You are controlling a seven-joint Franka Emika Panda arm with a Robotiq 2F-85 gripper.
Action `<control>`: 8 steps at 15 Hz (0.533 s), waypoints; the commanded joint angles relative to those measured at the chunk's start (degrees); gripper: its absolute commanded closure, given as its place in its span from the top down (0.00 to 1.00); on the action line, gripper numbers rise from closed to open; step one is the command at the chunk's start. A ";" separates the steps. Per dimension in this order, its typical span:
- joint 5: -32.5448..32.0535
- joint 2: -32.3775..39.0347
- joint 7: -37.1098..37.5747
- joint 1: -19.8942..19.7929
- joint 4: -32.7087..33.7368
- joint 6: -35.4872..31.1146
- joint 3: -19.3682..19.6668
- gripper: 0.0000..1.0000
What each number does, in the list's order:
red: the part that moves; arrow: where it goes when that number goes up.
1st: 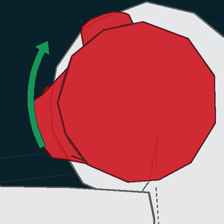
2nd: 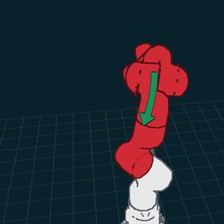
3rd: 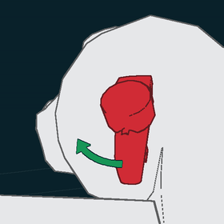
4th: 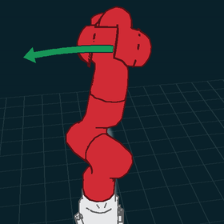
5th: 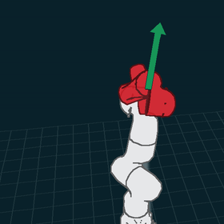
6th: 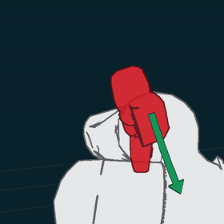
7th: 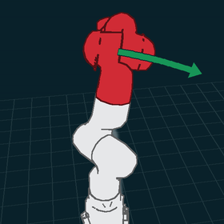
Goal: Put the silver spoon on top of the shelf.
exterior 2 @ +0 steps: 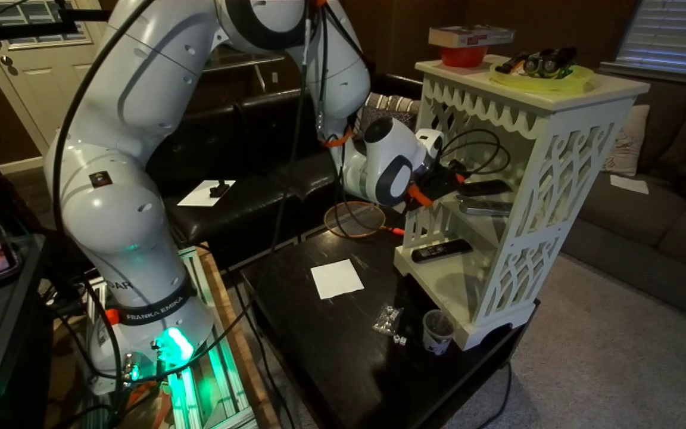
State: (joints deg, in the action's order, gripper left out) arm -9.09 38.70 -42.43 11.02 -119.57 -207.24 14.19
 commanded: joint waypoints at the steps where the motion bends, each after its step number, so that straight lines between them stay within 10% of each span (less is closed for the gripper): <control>1: 5.87 1.09 0.13 3.89 2.14 2.86 3.06 0.99; 8: 11.89 3.42 0.34 7.69 4.35 5.03 6.16 0.87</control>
State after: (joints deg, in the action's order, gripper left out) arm -0.04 40.46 -42.43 16.63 -117.29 -203.71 18.70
